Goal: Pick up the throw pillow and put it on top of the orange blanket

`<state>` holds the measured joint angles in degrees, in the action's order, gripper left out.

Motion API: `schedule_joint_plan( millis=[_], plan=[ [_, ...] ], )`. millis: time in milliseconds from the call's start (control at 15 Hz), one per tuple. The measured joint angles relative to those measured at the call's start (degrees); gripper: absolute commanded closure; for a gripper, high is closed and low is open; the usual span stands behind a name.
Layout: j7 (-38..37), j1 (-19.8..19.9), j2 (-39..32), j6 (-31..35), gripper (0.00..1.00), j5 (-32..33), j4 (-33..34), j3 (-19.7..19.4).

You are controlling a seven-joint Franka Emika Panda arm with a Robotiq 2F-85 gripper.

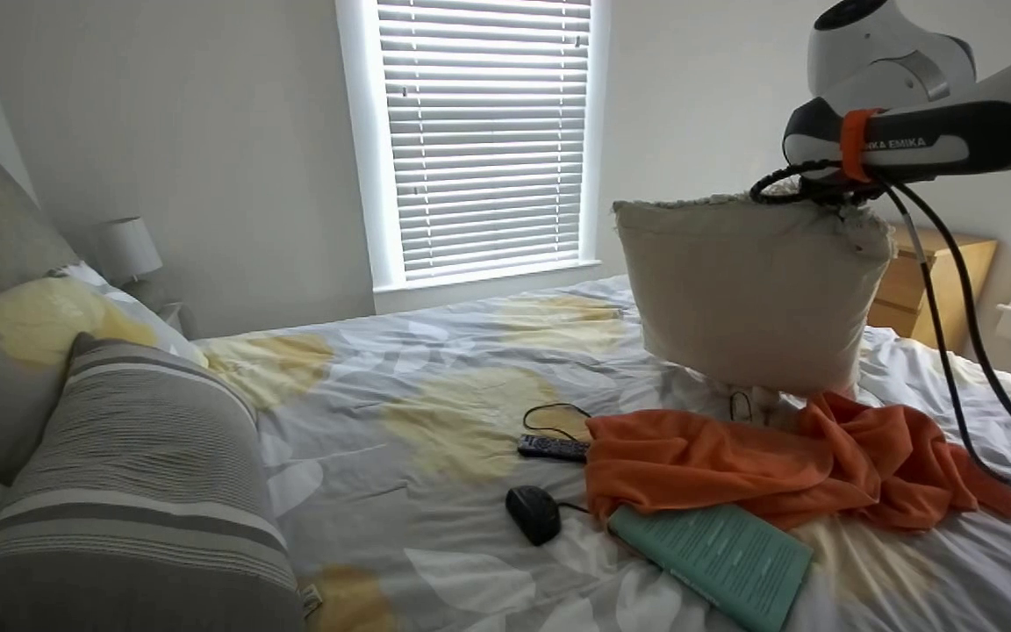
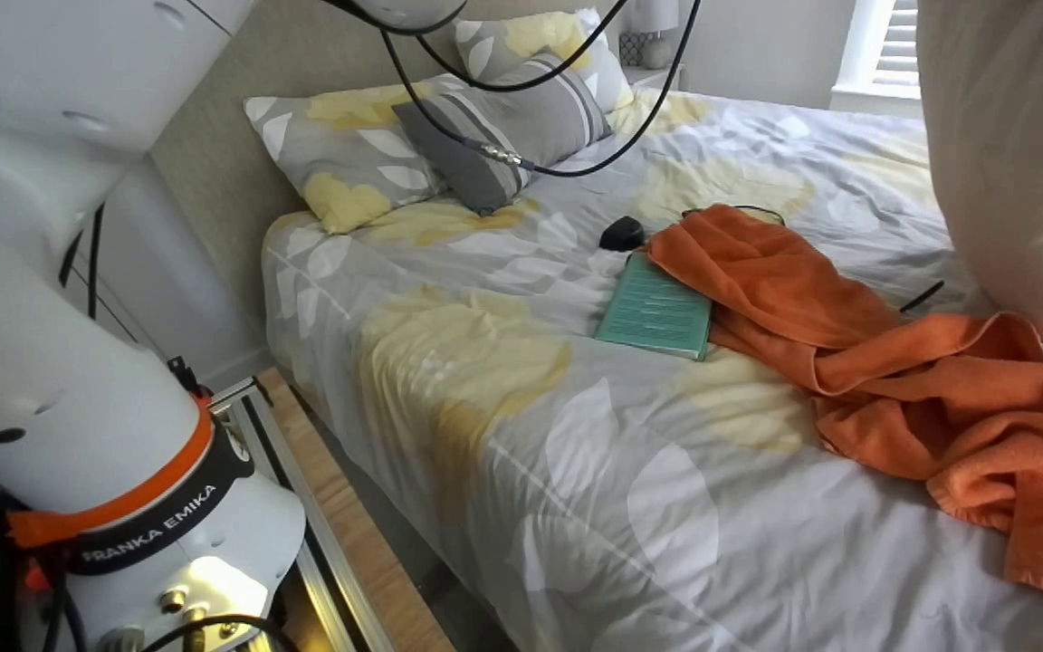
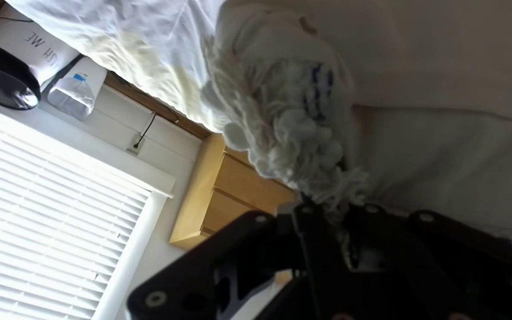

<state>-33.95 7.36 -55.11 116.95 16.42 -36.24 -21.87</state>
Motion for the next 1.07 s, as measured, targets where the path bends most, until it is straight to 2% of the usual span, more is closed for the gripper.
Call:
schedule_joint_plan(
  millis=[133, 200, 400, 600, 800, 1067],
  plan=[
    [-0.5, -0.2, 0.0, 0.0, 0.87, 0.0, -0.1, 0.0],
    [-0.6, -0.2, 0.0, 0.0, 0.97, 0.0, -0.1, 0.0],
    [-1.2, -0.3, -0.3, 0.0, 0.97, 0.0, 0.0, 0.0],
    [-7.0, 0.1, -1.6, 0.9, 0.97, 0.3, 0.8, -1.9],
    [-11.3, 2.3, -2.8, 1.8, 0.97, 0.3, 2.0, -4.2],
    [-15.4, 7.2, -3.5, 3.5, 0.97, 0.3, 3.0, -7.2]
  ],
)
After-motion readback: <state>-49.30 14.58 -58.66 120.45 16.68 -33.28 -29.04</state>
